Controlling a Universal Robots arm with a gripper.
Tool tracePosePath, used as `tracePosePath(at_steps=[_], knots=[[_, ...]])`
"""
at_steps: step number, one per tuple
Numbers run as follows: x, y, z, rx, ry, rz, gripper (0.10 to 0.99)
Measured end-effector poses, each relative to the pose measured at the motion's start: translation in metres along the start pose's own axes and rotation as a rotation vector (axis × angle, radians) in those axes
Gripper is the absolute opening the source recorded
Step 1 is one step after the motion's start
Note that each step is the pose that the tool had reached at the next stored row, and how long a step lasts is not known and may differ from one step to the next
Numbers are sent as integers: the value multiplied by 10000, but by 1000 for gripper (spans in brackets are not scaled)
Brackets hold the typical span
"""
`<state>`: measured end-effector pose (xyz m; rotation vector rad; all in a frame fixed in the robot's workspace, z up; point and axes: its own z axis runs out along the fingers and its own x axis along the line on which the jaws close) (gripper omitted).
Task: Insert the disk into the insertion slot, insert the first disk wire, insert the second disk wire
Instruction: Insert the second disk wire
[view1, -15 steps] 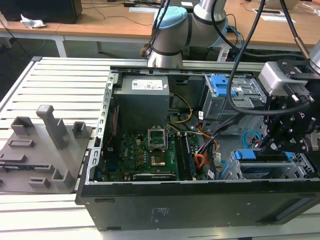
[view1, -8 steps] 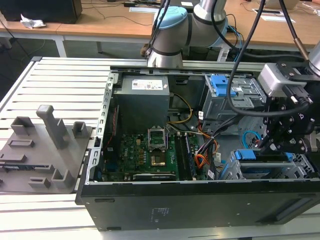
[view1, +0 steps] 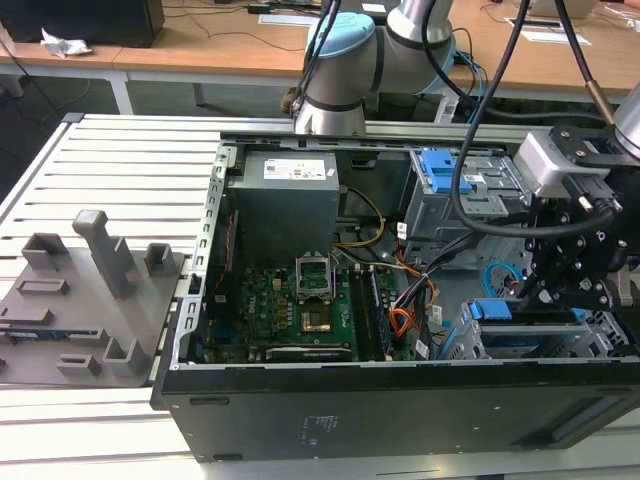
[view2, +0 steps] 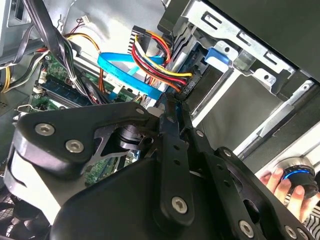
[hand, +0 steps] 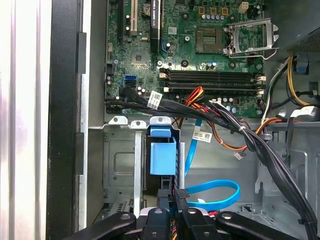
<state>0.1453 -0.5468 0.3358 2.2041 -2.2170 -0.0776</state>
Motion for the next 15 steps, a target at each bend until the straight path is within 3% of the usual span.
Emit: tracePosePath(at_steps=[2, 8, 10, 15], knots=[[0, 0, 6, -1, -9, 0, 239], [0, 1, -19, -1, -9, 0, 239], [-3, 6, -118, 0, -4, 0, 239], [-6, 10, -222, 0, -2, 0, 239]])
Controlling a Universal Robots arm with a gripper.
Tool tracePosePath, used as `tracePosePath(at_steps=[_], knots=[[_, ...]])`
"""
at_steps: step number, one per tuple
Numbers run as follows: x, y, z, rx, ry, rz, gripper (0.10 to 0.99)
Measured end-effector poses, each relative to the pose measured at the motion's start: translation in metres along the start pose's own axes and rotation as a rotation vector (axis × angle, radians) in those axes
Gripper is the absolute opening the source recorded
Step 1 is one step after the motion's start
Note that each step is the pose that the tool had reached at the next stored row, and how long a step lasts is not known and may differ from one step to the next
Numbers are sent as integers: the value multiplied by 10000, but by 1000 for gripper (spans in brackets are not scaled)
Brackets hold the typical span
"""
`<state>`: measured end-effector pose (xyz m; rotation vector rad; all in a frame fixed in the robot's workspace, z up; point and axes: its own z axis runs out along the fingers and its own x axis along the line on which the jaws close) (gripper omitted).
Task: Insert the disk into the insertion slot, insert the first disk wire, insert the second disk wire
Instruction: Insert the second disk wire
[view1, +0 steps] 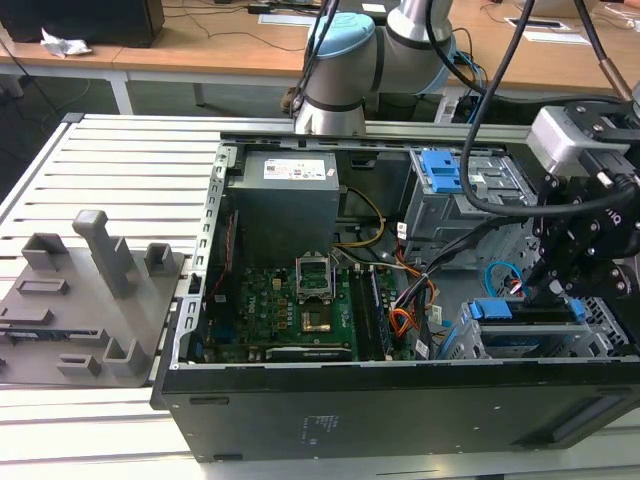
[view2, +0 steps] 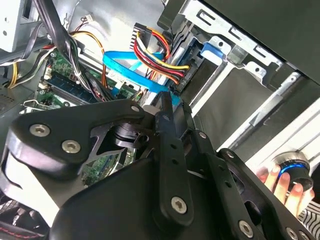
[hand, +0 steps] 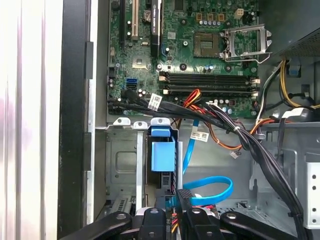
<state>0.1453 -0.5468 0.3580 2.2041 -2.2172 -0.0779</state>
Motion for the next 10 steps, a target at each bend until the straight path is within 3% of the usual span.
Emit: tracePosePath(at_steps=[6, 10], knots=[[-7, 10, -209, 0, 2, 0, 239], [-8, 11, -239, 0, -1, 0, 239]])
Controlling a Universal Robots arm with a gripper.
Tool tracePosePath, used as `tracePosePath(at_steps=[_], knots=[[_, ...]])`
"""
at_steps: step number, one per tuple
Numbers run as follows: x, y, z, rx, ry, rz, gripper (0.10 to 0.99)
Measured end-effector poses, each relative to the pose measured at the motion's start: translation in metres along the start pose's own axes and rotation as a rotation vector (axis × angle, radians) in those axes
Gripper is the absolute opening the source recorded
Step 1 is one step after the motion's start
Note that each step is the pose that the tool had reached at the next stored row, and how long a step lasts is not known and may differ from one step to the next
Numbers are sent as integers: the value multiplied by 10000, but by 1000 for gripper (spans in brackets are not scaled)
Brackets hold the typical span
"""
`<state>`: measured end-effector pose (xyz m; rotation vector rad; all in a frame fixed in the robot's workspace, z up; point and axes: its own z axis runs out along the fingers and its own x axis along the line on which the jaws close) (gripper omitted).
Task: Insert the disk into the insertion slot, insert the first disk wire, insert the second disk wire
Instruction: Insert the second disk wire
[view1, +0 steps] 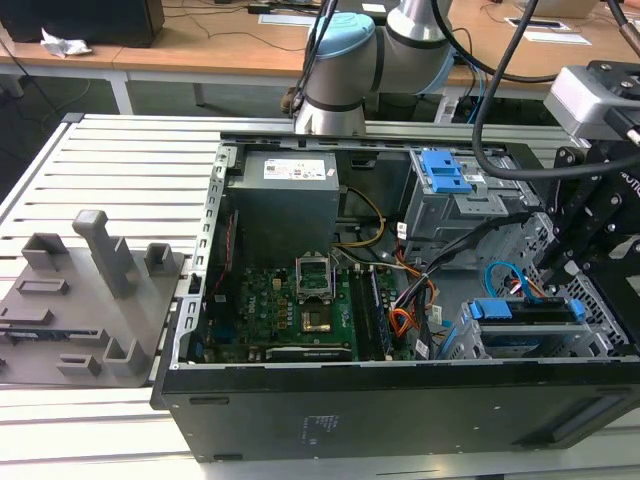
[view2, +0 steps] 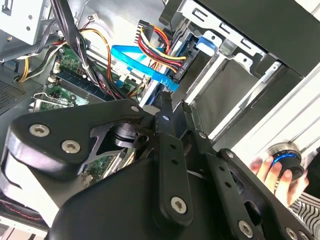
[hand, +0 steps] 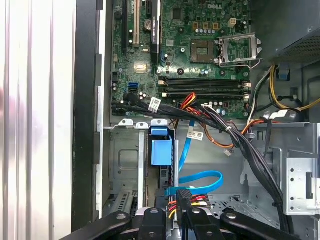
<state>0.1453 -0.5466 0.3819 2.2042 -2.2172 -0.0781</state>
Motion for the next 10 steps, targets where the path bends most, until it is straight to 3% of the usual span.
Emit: tracePosePath(at_steps=[5, 7, 10], knots=[[0, 0, -1, 0, 2, 0, 239], [0, 0, -2, 0, 2, 0, 106], [0, 0, -2, 0, 2, 0, 106]])
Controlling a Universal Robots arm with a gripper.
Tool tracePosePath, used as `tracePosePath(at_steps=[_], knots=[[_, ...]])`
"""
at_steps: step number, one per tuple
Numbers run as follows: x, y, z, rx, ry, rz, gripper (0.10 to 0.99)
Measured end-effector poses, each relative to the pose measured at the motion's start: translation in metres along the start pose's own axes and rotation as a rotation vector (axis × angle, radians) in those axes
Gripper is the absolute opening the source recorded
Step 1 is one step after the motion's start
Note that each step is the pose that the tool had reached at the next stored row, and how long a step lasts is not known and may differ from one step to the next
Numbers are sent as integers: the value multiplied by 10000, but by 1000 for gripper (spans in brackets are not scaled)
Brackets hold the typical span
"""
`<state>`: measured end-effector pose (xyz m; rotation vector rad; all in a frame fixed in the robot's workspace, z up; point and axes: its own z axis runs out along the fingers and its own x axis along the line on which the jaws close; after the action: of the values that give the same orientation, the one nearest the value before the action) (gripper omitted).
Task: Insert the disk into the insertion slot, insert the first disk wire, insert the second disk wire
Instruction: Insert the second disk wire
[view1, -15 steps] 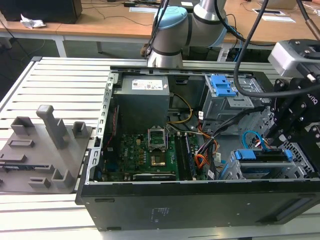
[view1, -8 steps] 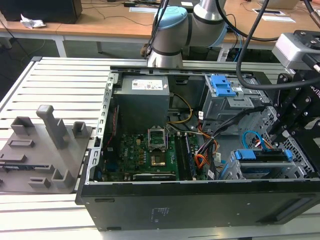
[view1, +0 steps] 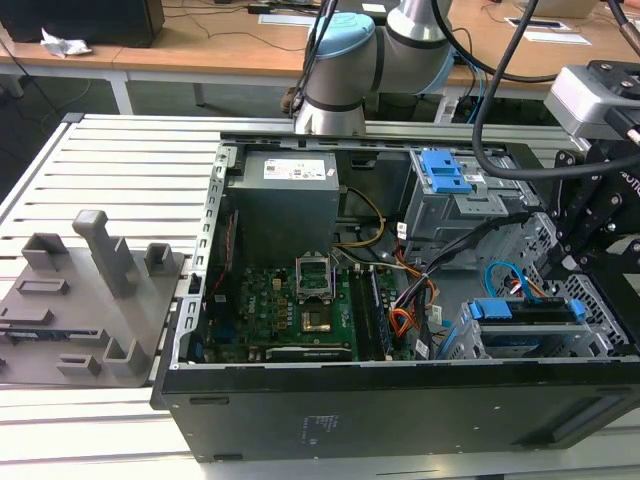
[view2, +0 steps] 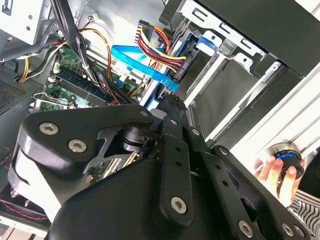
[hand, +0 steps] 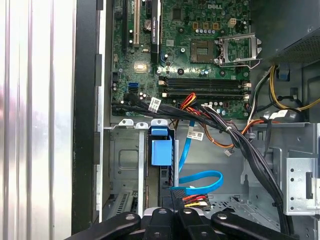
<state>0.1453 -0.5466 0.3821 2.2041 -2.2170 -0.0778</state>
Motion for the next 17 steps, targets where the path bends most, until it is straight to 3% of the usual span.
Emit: tracePosePath(at_steps=[11, 17], knots=[[-1, -20, 5, -5, -1, 0, 106], [1, -14, 92, -23, 2, 1, 106]])
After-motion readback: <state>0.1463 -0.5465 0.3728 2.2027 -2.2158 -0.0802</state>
